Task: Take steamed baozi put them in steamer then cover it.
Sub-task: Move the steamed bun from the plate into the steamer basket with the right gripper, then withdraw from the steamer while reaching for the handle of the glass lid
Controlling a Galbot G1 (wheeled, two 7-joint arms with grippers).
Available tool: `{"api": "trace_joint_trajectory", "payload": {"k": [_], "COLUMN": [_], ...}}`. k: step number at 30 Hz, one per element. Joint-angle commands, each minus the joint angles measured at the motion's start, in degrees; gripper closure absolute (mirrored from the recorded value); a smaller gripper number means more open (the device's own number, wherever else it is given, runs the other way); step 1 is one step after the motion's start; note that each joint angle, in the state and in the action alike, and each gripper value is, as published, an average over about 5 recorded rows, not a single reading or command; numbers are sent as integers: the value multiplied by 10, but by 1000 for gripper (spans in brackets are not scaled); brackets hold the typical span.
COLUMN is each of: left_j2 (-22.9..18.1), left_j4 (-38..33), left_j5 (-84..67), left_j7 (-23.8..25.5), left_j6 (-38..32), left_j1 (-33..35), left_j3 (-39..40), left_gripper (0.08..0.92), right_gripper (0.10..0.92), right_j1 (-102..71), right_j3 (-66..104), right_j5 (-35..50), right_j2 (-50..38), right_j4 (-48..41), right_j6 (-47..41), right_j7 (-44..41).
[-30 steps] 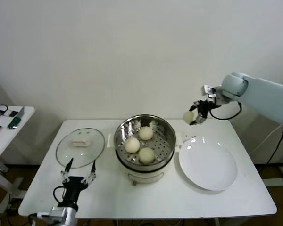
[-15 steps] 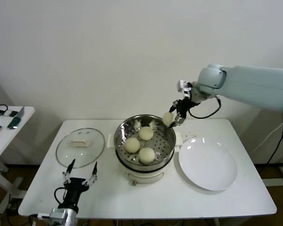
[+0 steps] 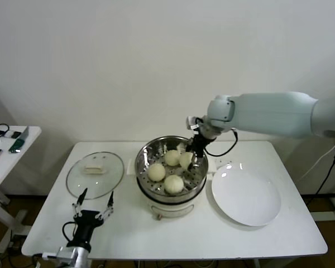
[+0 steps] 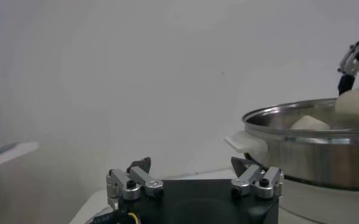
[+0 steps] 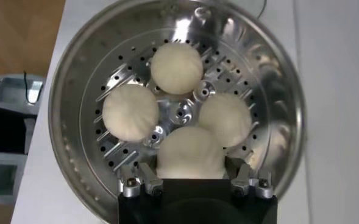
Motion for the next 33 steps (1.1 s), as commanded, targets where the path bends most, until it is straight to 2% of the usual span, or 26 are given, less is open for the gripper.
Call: {"api": "trace_joint_trajectory", "payload": {"k": [1, 12, 20, 33], "left_j2": [2, 3, 3, 4], "left_j4": [2, 8, 7, 2], "left_j5": [-4, -4, -3, 3], "left_j7": [0, 0, -1, -1], "left_j6": [0, 1, 1, 3], "left_j1": [-1, -6, -6, -7], "left_j3": [0, 0, 0, 2], "left_gripper": [177, 177, 177, 177], "right_gripper": [296, 295, 207, 203], "right_j1": [-37, -44, -37, 20], "right_j3": [-12, -10, 2, 36], "right_j5": [-16, -26, -22, -4], "right_j2": [31, 26, 15, -98], "right_j4": [-39, -39, -39, 35], "right_j6": [-1, -2, -4, 21], "right_j7": [0, 1, -8, -36]}}
